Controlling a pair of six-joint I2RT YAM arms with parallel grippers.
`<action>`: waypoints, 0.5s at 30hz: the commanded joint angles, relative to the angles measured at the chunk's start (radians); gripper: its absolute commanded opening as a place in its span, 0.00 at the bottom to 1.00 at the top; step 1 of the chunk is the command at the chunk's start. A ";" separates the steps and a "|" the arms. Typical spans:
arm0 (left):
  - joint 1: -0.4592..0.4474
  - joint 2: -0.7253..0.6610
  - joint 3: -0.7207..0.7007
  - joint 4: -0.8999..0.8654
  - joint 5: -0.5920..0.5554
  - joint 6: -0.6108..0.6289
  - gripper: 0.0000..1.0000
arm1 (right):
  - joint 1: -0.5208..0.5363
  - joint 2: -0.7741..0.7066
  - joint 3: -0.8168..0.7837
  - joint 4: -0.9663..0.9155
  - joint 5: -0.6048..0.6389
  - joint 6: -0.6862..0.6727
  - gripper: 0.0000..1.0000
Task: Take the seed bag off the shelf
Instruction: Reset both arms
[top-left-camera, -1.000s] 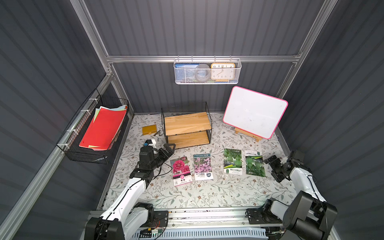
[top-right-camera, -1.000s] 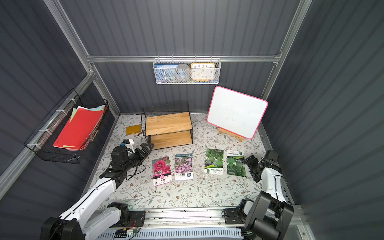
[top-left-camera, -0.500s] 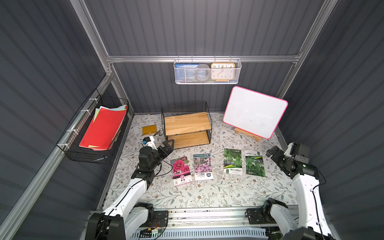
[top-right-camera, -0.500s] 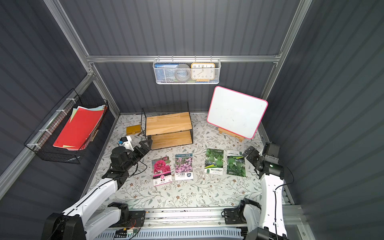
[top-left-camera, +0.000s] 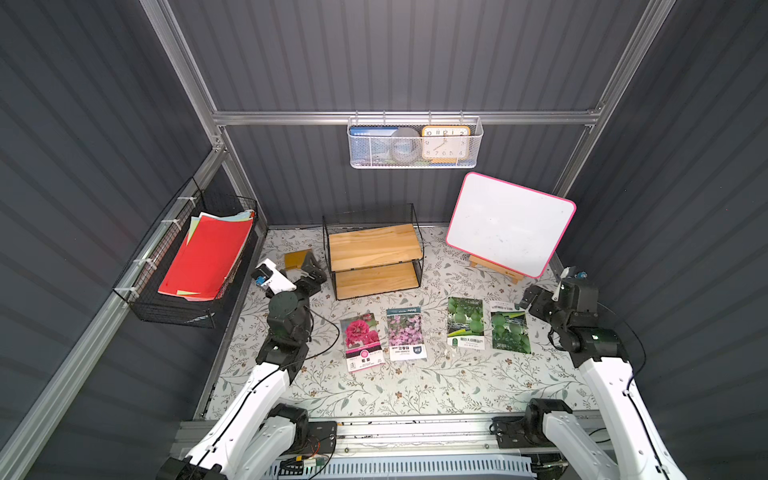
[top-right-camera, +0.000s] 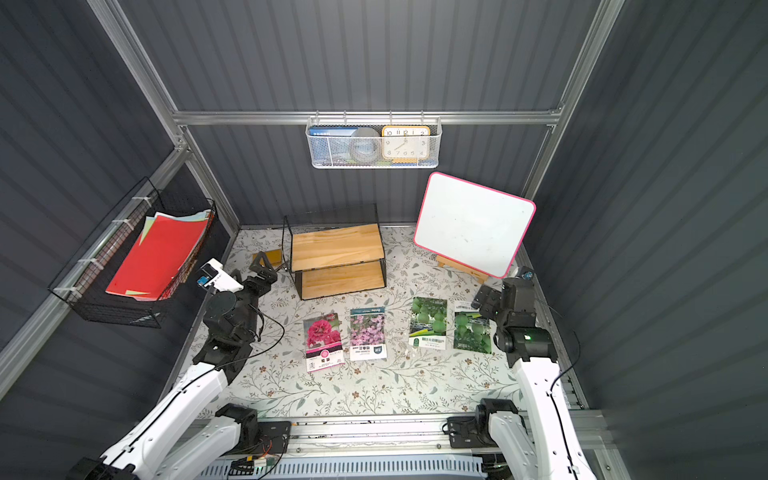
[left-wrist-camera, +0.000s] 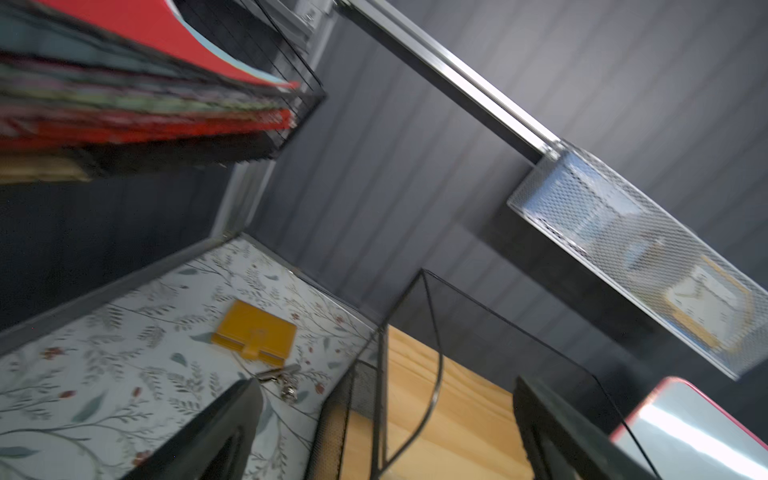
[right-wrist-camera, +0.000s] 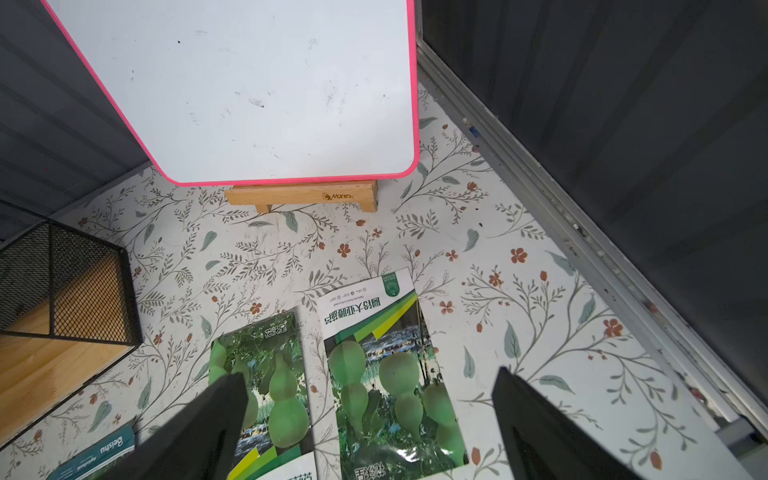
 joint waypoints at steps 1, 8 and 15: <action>-0.007 0.014 0.021 0.051 -0.388 0.138 1.00 | 0.028 0.025 -0.040 0.092 0.052 -0.020 0.99; 0.009 0.303 -0.078 0.465 -0.254 0.479 1.00 | 0.050 0.071 -0.131 0.295 0.084 -0.058 0.99; 0.060 0.575 -0.087 0.749 -0.144 0.414 1.00 | 0.049 0.088 -0.175 0.409 0.098 -0.088 0.99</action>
